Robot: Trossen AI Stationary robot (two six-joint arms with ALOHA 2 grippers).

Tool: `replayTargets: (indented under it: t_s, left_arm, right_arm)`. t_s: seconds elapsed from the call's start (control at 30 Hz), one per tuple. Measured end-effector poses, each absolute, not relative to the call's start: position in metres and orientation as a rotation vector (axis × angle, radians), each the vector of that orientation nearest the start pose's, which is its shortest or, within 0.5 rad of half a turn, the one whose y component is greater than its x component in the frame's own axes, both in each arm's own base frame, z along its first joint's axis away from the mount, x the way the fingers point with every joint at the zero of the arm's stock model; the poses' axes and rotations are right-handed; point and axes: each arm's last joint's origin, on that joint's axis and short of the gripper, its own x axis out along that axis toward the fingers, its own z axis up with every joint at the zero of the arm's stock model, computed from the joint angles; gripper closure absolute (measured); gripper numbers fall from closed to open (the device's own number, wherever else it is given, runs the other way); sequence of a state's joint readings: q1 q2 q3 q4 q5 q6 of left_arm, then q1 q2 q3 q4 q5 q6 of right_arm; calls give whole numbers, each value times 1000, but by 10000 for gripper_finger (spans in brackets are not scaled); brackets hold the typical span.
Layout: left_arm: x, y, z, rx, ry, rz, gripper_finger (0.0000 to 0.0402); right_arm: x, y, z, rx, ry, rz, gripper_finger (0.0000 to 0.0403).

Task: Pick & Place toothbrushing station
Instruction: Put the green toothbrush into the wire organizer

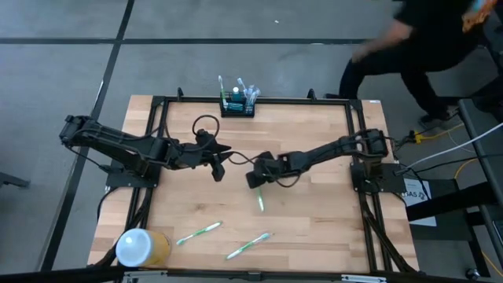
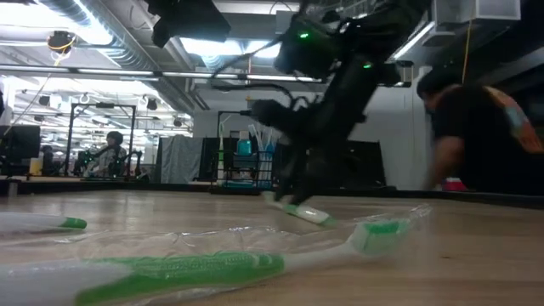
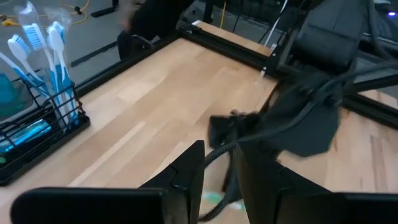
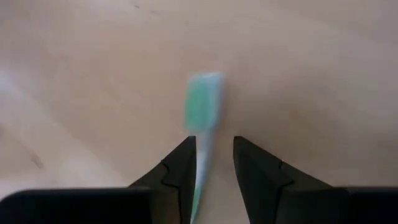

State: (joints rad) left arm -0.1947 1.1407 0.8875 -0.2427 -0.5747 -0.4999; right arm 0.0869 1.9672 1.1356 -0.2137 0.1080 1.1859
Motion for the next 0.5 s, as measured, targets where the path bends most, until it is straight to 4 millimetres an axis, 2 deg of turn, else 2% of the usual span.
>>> replayTargets:
  t_s: [0.13,0.2,0.33,0.5]
  left_arm:
    - [239,-31,299,-311,349,477,313]
    - [238,-31,298,-325,348,494,314]
    - [234,-29,296,-355,361,539,314]
    - [228,-27,286,-372,445,612,314]
  right_arm:
    - [394,29,126,926,878,-589,293]
    - [398,30,134,902,841,-573,293]
    - [392,36,157,838,806,-572,293]
    - [366,55,172,727,866,-662,293]
